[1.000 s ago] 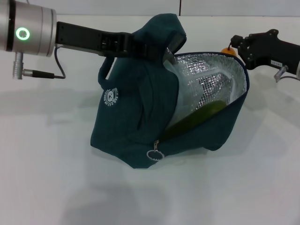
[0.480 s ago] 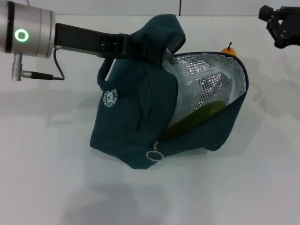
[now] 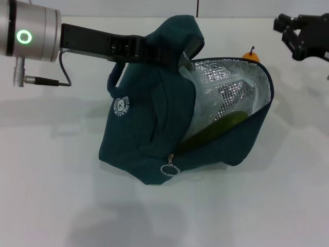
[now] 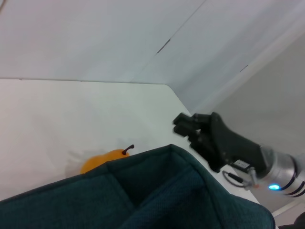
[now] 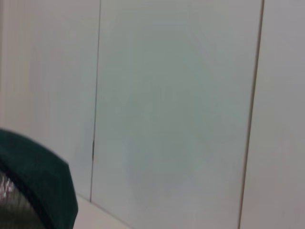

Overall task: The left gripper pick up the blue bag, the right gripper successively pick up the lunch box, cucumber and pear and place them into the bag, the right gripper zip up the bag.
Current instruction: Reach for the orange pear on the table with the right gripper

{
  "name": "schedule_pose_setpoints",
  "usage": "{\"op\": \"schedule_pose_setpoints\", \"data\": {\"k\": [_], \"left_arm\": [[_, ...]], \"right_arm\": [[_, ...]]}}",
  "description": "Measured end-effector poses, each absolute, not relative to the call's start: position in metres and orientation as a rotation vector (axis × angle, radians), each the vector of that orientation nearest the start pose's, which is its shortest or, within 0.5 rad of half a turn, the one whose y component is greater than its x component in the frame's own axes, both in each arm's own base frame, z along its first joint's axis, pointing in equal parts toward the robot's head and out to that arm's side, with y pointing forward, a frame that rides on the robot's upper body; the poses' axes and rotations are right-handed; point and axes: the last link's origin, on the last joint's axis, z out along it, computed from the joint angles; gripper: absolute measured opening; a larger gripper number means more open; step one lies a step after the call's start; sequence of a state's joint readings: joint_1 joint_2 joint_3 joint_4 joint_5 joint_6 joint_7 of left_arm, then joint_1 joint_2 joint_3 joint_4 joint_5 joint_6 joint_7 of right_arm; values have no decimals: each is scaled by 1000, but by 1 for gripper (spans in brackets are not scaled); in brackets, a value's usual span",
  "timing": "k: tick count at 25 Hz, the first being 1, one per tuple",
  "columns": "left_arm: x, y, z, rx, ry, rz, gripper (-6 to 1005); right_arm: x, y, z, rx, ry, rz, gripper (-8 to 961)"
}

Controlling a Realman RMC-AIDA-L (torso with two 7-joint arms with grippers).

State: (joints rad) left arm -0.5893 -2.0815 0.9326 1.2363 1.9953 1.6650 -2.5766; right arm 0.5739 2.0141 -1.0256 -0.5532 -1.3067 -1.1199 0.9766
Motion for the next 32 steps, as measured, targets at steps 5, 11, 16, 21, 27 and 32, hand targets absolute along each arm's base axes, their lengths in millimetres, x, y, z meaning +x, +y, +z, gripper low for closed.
{"op": "schedule_pose_setpoints", "data": {"k": [5, 11, 16, 21, 27, 32], "left_arm": [[-153, 357, 52, -2654, -1424, -582, 56], [-150, 358, 51, -2655, -1416, -586, 56], [-149, 360, 50, -2656, -1419, -589, 56], [-150, 360, 50, -2653, -1419, -590, 56], [-150, 362, 52, -2644, -1415, -592, 56], [-147, 363, 52, -2650, -1403, -591, 56]], "right_arm": [[239, 405, 5, -2325, 252, 672, 36], [242, 406, -10, -2338, 250, 606, 191], [242, 411, -12, -2315, 268, 605, 411], [238, 414, -10, -2294, 266, 627, 699], [232, 422, -18, -2306, 287, 606, 758], [232, 425, -24, -2312, 293, 570, 756]]}}
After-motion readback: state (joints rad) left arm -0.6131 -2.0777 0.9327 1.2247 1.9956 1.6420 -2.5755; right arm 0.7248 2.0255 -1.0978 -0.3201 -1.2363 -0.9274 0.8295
